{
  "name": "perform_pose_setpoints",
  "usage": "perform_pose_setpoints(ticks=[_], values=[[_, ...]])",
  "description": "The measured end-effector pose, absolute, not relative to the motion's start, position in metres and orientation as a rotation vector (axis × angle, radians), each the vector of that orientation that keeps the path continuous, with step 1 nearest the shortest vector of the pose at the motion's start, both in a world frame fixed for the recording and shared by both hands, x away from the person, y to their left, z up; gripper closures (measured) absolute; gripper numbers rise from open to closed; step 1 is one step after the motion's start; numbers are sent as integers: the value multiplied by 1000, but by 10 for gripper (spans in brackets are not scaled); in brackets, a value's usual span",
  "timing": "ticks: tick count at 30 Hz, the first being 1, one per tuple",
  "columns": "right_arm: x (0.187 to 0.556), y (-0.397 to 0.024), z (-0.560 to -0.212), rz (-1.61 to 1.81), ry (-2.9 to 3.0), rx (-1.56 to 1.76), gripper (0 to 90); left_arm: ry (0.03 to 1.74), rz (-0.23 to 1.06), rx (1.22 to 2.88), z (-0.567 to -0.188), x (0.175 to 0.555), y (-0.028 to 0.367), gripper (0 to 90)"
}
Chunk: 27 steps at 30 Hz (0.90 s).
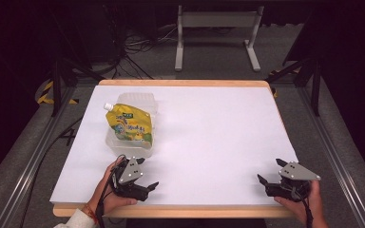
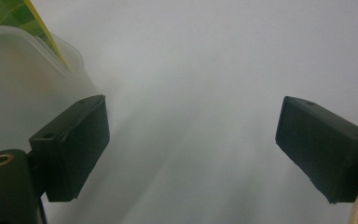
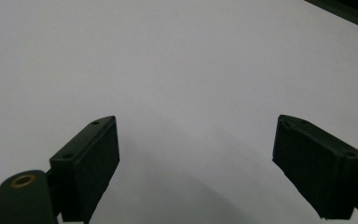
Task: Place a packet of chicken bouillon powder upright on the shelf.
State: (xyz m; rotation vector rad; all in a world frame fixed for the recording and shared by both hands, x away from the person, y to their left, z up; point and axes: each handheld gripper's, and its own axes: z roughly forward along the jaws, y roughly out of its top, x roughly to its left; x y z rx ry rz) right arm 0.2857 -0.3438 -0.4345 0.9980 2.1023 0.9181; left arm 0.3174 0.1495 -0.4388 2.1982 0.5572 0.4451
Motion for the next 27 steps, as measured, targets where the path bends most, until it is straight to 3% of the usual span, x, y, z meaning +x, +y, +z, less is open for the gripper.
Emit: perform_pose_setpoints(ticks=[27], values=[[282, -347, -437, 915, 2093, 1021, 148, 521, 447, 2238, -441, 321, 141, 101]])
